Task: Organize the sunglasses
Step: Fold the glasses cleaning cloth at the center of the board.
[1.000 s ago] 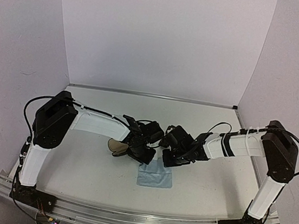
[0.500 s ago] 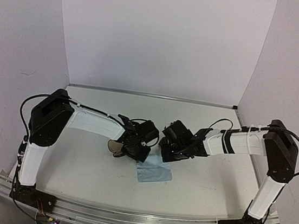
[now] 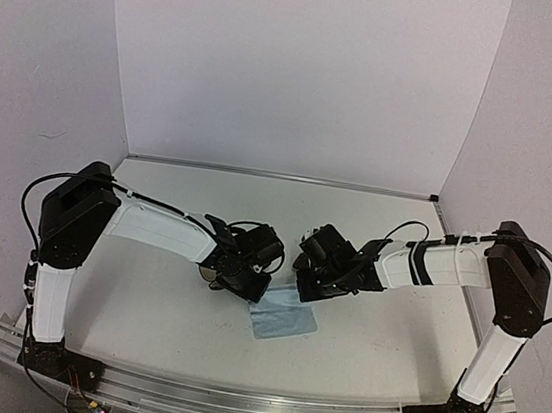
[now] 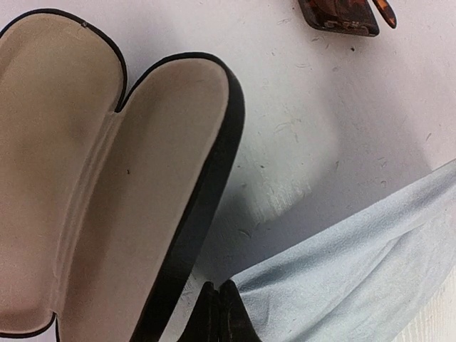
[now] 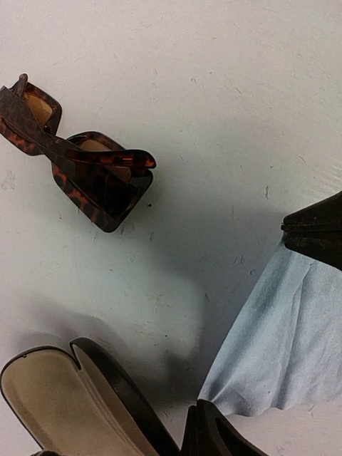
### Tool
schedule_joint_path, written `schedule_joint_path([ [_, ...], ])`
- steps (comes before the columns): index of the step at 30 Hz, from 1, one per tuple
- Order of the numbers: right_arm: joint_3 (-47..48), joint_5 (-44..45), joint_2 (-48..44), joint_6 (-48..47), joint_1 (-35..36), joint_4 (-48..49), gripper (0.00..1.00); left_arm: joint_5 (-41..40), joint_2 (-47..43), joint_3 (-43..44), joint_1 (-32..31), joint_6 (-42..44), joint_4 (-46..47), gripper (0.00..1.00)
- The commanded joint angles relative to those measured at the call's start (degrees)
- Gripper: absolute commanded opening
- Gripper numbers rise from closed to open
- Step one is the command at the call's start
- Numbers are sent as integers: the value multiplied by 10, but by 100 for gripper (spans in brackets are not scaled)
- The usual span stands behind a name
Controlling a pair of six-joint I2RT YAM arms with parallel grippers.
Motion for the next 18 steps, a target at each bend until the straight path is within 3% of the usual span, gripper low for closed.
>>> schedule_joint_path([
  [1, -10, 8, -22, -7, -3, 14, 0, -19, -35, -6, -7, 8, 5, 0],
  [18, -36, -1, -59, -8, -3, 31, 0, -44, -69, -6, -32, 10, -15, 0],
])
